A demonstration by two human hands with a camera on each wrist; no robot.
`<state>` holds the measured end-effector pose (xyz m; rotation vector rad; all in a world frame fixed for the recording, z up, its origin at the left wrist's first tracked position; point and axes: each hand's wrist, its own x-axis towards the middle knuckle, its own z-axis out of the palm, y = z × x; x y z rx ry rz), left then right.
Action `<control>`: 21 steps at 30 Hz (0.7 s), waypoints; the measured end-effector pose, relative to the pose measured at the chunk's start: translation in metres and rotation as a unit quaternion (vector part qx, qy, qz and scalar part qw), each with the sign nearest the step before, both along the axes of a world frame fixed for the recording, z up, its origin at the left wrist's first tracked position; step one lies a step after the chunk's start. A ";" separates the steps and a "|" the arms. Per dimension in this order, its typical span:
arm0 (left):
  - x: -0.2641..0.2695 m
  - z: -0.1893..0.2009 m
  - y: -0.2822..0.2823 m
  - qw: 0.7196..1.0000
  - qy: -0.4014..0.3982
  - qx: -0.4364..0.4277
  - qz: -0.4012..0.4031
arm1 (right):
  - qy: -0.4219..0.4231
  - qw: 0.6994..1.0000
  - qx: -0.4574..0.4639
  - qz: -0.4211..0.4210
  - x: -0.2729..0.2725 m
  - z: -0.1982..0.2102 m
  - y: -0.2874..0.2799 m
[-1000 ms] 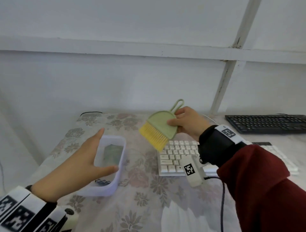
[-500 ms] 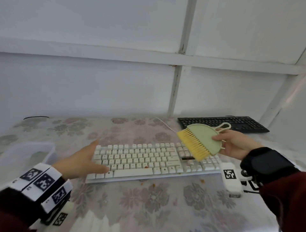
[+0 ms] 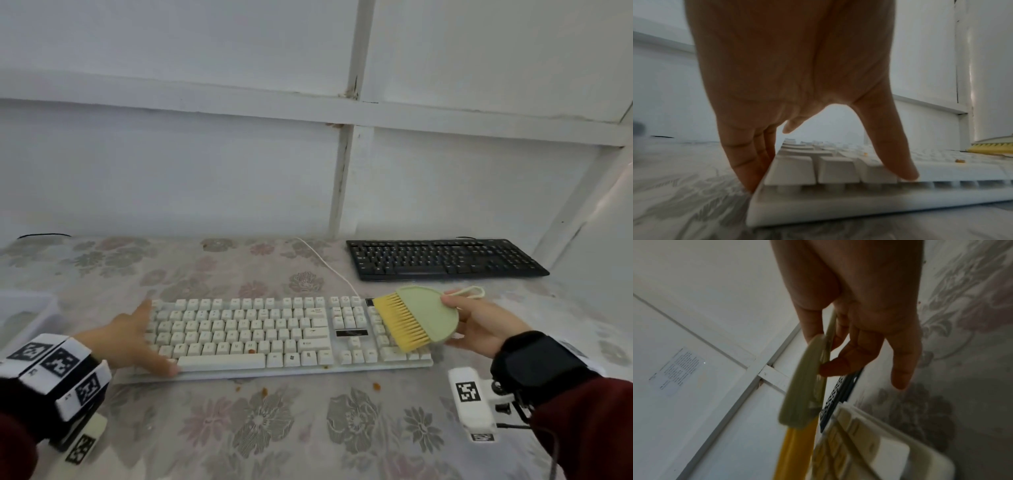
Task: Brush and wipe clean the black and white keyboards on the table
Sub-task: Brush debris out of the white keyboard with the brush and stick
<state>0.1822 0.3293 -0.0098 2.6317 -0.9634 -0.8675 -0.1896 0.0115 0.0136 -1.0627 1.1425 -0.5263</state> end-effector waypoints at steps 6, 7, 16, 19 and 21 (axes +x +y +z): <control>0.018 -0.005 -0.001 0.997 -0.024 0.075 -0.017 | -0.020 0.999 0.023 0.012 0.013 -0.005 0.008; 0.020 -0.005 -0.001 0.997 -0.020 0.074 -0.020 | -0.024 0.999 0.023 0.013 0.013 -0.005 0.007; 0.026 -0.014 0.008 1.000 0.003 0.004 -0.006 | -0.030 0.999 0.024 0.012 0.015 -0.012 0.004; 0.026 -0.019 0.014 1.000 -0.018 -0.014 -0.017 | -0.036 0.999 0.036 0.002 0.014 -0.014 0.003; 0.026 -0.021 0.017 0.999 -0.010 -0.031 -0.023 | -0.040 0.998 0.043 0.001 0.013 -0.013 0.002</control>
